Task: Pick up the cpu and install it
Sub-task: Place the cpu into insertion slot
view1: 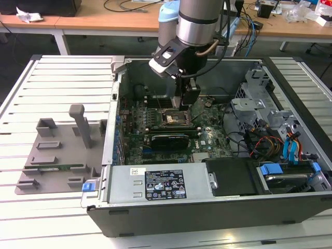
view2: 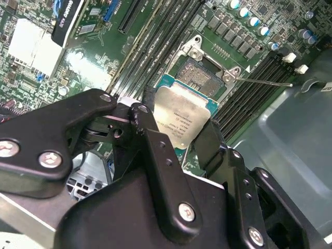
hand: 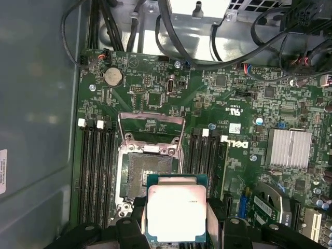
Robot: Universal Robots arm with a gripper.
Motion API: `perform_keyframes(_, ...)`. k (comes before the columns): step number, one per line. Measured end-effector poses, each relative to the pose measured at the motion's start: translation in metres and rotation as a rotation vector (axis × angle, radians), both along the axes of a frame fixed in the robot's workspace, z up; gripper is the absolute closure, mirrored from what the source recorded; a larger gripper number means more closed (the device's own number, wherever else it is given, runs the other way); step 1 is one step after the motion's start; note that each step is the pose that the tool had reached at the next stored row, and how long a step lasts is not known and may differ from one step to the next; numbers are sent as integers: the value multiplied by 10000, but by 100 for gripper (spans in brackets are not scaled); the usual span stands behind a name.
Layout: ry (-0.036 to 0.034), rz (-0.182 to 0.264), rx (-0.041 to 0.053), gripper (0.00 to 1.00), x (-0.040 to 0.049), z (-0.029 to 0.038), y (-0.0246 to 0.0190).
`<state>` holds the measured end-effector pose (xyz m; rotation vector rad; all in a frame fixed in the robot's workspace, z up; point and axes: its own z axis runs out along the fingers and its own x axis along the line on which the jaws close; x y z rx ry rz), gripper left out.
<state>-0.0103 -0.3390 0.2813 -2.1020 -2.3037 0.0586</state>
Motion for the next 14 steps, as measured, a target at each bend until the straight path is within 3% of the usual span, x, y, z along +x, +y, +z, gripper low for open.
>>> perform_keyframes(3, 0, -7, -16, 45, -7, -35, 31)
perform_keyframes(6, 0, -67, -64, 45, -9, -66, 99)
perform_keyframes(11, 0, -353, -74, 45, -9, -92, 102)
perform_keyframes(14, 0, -387, -75, 45, -8, -154, 102)
